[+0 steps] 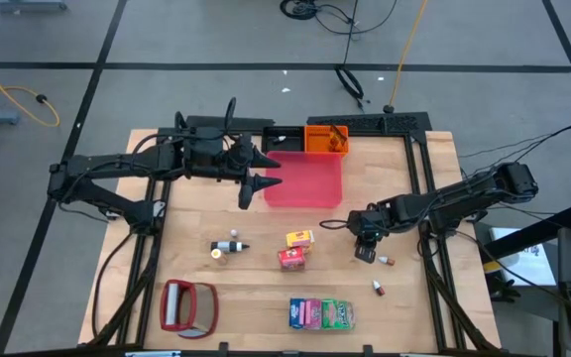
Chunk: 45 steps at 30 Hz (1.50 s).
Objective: Pick & Place Kitchen Items
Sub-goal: Put the small brown food coloring bottle into the black bin
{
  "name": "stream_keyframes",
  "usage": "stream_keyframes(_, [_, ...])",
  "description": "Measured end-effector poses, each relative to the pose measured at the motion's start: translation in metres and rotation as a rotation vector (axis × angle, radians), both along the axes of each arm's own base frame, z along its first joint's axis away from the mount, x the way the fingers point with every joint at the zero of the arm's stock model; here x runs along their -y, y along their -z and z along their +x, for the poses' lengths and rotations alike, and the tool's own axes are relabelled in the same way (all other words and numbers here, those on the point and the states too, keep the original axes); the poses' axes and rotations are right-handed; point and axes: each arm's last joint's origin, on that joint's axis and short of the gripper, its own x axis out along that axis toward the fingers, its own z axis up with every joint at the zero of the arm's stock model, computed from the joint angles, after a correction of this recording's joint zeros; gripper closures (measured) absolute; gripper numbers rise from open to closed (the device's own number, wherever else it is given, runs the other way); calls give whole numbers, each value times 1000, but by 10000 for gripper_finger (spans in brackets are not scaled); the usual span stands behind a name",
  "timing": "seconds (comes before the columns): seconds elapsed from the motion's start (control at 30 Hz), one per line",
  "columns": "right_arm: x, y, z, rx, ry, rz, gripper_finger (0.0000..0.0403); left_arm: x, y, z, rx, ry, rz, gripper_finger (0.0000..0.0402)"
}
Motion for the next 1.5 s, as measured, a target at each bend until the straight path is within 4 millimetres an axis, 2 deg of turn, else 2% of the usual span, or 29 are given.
stream_keyframes(0.73, [-1,0,0,-5,16,16,303,0,0,0,0,0,1,201])
stream_keyframes(0.83, [-1,0,0,-6,17,16,314,0,0,0,0,0,1,201])
stream_keyframes(1.03, [-1,0,0,-4,17,17,364,0,0,0,0,0,1,201])
stream_keyframes(1.33, [-1,-1,0,-6,16,40,366,0,0,0,0,0,1,201])
stream_keyframes(1.5, [2,-10,-3,22,41,55,366,0,0,0,0,0,0,201])
